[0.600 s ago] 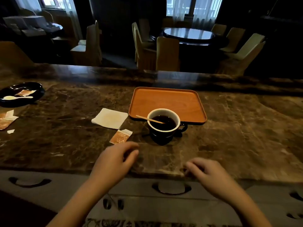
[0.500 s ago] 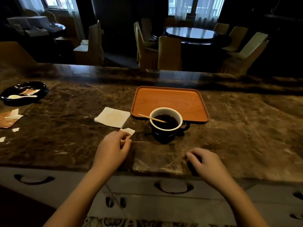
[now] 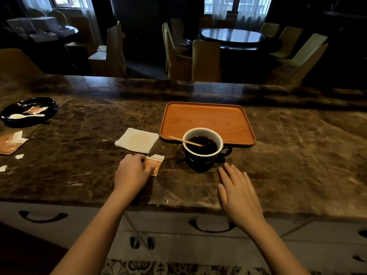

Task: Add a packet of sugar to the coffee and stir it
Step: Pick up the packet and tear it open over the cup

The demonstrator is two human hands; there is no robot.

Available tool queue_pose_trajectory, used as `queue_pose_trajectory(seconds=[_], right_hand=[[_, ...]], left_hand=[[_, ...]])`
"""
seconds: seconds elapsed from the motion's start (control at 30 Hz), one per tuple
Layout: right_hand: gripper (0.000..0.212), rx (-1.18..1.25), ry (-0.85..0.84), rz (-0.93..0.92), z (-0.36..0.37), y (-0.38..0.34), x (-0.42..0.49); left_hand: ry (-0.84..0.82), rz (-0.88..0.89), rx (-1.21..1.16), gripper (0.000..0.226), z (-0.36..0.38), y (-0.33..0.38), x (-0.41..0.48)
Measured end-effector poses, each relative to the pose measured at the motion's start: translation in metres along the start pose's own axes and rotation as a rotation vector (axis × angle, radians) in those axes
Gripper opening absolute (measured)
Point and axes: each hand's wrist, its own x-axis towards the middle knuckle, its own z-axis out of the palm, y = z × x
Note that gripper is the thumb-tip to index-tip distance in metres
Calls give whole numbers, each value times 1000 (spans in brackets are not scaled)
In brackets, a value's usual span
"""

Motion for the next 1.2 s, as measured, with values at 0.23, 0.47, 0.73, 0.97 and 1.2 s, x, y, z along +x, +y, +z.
queue_pose_trajectory(seconds=[0.23, 0.47, 0.73, 0.97, 1.2], right_hand=[[60, 3, 0, -10, 3, 1, 0], [55, 11, 28, 3, 5, 0, -1], [41, 225, 218, 54, 4, -6, -8], [26, 853, 148, 94, -27, -33, -10], [17, 1386, 13, 230, -45, -63, -8]], left_hand=[[3, 37, -214, 23, 0, -3, -8], [-178, 33, -215, 43, -11, 2, -11], [-340, 84, -496, 8, -20, 10, -20], [-420, 135, -789, 11, -17, 41, -40], [-543, 220, -915, 14, -19, 72, -44]])
